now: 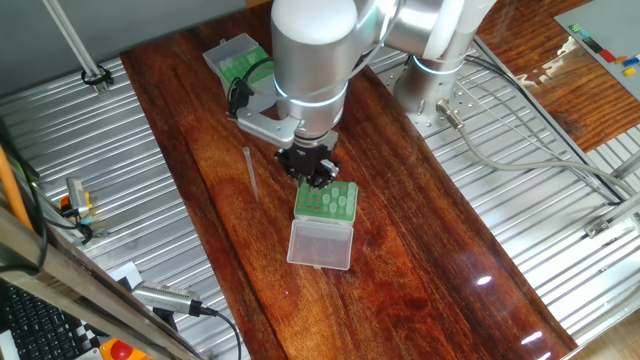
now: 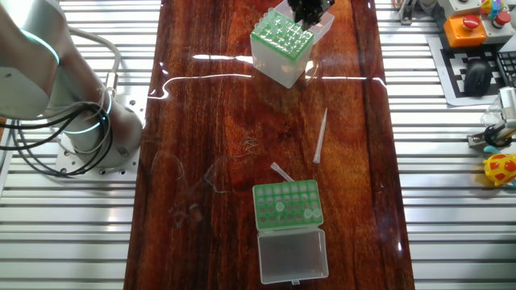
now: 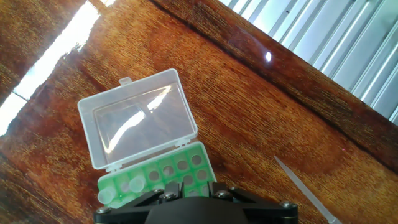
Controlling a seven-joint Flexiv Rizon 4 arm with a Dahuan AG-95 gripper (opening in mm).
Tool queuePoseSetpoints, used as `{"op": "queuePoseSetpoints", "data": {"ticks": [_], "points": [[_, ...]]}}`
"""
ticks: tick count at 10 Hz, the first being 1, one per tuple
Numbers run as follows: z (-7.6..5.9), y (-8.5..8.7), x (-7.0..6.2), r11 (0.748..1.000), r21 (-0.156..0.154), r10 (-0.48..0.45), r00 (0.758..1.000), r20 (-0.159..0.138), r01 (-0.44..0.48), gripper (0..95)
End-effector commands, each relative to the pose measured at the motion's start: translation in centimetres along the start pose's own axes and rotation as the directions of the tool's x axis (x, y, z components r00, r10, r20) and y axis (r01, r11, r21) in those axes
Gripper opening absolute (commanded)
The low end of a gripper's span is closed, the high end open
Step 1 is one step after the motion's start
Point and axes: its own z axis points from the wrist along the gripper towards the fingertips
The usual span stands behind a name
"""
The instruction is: Transfer all large pipette tips from one holder to another
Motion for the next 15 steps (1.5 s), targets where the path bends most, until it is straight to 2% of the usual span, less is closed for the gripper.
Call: {"op": "queuePoseSetpoints", "data": {"ticks": [1, 2, 13, 14, 15], "points": [[0.0, -5.2, 4.4, 0.995, -0.035, -0.095, 0.994, 0.049, 0.096, 19.0], [-0.2, -5.1, 4.3, 0.995, -0.034, -0.091, 0.995, 0.047, 0.093, 38.0], [-0.6, -4.8, 4.1, 0.996, -0.031, -0.078, 0.996, 0.042, 0.08, 38.0], [-0.7, -4.5, 3.9, 0.996, -0.035, -0.076, 0.996, 0.046, 0.078, 38.0], [-1.2, -3.2, 3.3, 0.997, -0.033, -0.065, 0.997, 0.036, 0.066, 38.0]]}}
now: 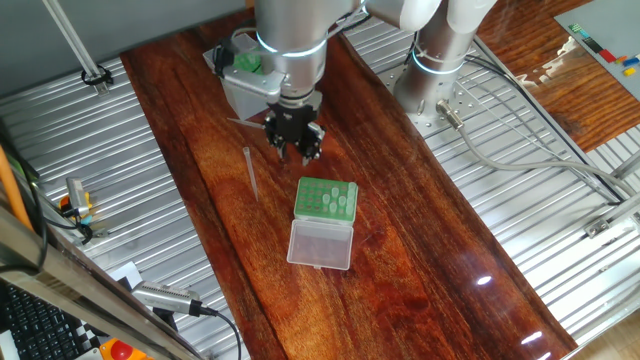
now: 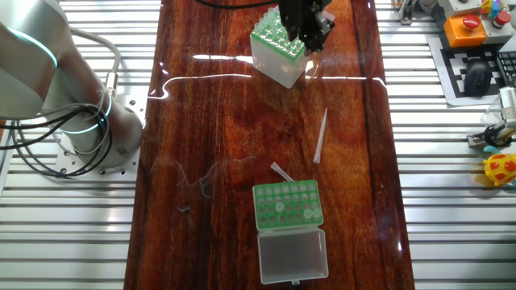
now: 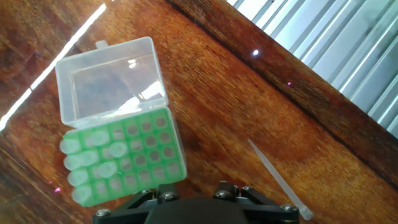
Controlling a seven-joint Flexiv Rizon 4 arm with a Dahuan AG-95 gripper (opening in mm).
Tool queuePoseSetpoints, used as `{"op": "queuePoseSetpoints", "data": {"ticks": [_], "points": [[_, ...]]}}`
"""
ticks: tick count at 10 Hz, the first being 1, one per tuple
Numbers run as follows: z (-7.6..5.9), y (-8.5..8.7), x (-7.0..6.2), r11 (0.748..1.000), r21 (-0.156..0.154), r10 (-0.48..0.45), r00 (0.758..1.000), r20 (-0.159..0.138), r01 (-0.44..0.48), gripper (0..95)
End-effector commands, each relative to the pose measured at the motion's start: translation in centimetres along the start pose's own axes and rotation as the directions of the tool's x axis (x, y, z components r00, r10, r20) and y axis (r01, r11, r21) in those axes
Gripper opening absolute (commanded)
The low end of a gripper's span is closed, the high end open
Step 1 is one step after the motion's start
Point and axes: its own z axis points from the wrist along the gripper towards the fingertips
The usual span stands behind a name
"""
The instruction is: Transfer all large pipette tips from one holder to another
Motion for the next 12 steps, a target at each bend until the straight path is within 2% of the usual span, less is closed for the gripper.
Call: {"op": "queuePoseSetpoints", "data": {"ticks": [1, 3, 4, 5, 6, 7, 8, 11, 12], "points": [[-0.3, 2.2, -1.0, 1.0, 0.015, 0.026, 0.999, -0.022, -0.025, 38.0], [-0.3, 4.6, -1.6, 0.998, 0.02, 0.058, 0.998, -0.035, -0.058, 38.0], [-0.3, 5.1, -1.5, 0.997, 0.024, 0.078, 0.996, -0.044, -0.077, 38.0], [-0.3, 5.1, -1.5, 0.993, 0.046, 0.11, 0.993, -0.045, -0.108, 19.0], [-0.3, 5.1, -1.5, 0.992, 0.053, 0.115, 0.992, -0.045, -0.113, 19.0], [-0.3, 5.1, -1.5, 0.996, 0.05, 0.078, 0.996, -0.049, -0.076, 19.0], [-0.3, 5.1, -1.5, 0.999, 0.035, 0.002, 0.999, -0.045, 0.0, 19.0], [-0.3, 5.2, -1.6, 1.0, 0.021, -0.018, 0.999, -0.034, 0.019, 19.0], [0.3, 6.0, -1.8, 1.0, 0.018, -0.019, 0.999, -0.032, 0.019, 19.0]]}}
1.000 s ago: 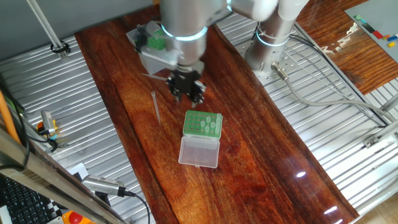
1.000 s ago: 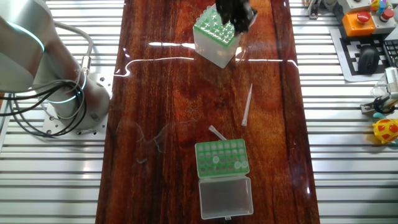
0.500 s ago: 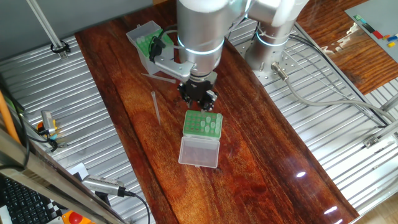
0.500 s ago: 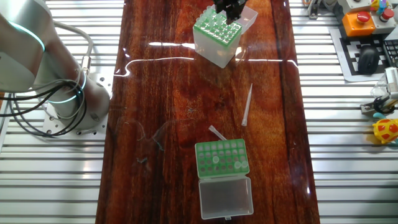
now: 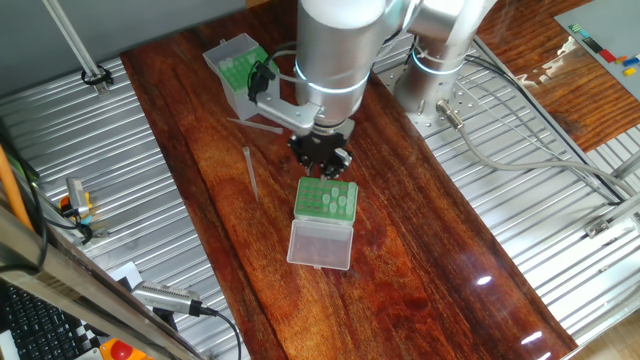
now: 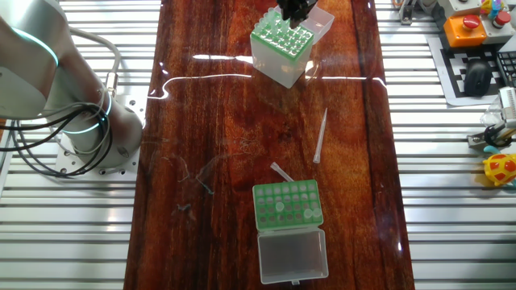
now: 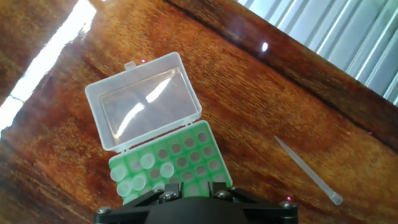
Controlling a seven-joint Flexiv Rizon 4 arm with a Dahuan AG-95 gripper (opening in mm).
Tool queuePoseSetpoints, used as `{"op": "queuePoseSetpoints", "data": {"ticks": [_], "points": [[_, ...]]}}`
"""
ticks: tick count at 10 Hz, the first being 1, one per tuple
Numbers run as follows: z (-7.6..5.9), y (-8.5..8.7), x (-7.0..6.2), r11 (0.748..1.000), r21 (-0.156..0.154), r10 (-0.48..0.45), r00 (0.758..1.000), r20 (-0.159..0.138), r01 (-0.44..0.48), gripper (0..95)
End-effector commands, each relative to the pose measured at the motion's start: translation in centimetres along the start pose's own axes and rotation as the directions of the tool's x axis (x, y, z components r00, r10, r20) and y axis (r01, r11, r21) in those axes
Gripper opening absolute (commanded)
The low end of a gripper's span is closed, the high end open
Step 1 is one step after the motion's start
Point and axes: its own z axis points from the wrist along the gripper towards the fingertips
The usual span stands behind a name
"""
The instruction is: Transfer all large pipette tips from one holder to another
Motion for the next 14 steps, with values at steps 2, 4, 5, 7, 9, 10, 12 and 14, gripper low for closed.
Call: {"op": "queuePoseSetpoints", "data": {"ticks": [2, 4, 5, 7, 9, 10, 12, 14], "points": [[1.7, 2.1, 0.3, 0.997, -0.044, -0.071, 0.997, 0.014, 0.071, 19.0], [2.5, 2.9, 0.3, 0.997, -0.042, -0.066, 0.998, 0.015, 0.067, 19.0], [2.8, 3.1, 0.1, 0.997, -0.042, -0.065, 0.998, 0.015, 0.066, 19.0], [3.2, 3.3, -0.2, 0.997, -0.037, -0.068, 0.998, 0.006, 0.068, 19.0], [3.7, 3.3, -0.2, 0.997, -0.037, -0.07, 0.998, 0.008, 0.07, 19.0], [3.9, 3.4, -0.3, 0.997, -0.037, -0.07, 0.998, 0.009, 0.07, 19.0], [3.3, 3.3, -0.3, 0.997, -0.046, -0.067, 0.998, 0.017, 0.067, 19.0], [3.0, 3.3, -0.3, 0.997, -0.047, -0.052, 0.998, 0.019, 0.053, 19.0]]}}
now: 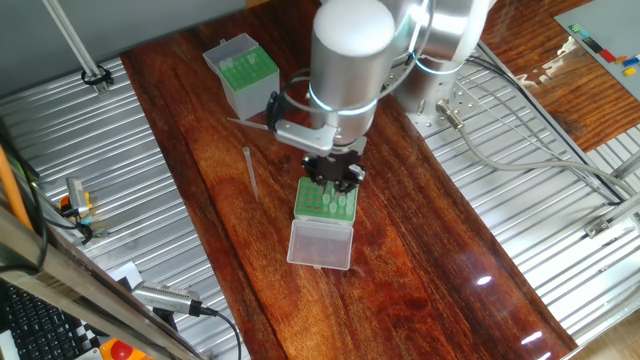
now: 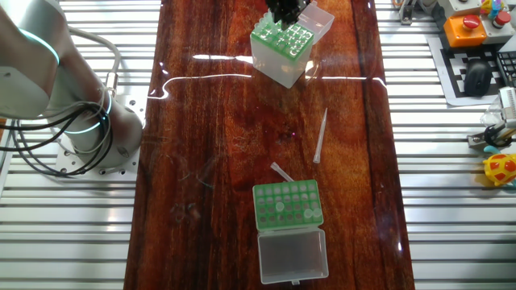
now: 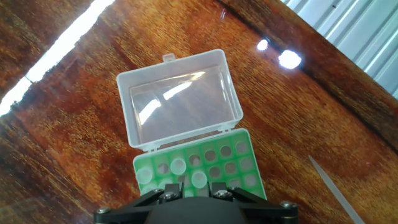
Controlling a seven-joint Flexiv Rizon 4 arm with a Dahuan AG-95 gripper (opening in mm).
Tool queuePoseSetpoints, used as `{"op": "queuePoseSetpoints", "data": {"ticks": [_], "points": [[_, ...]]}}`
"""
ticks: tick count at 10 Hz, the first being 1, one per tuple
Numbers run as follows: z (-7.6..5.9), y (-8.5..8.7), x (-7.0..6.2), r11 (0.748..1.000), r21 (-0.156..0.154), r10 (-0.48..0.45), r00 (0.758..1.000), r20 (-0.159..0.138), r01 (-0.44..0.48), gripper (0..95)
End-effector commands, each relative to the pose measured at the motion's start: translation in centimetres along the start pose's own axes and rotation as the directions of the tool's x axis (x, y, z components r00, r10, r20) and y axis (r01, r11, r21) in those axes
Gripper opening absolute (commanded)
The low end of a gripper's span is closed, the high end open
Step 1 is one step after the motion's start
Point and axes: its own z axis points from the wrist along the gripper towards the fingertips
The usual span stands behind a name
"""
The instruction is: Transfer all large pipette tips from one holder to another
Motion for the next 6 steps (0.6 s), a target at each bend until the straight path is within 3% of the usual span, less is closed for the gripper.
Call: {"op": "queuePoseSetpoints", "data": {"ticks": [1, 6], "points": [[0.26, 0.03, -0.02, 1.0, -0.007, 0.015, 1.0, 0.011, -0.015, 19.0], [0.26, 0.03, -0.02, 1.0, -0.001, 0.012, 1.0, -0.006, -0.012, 19.0]]}}
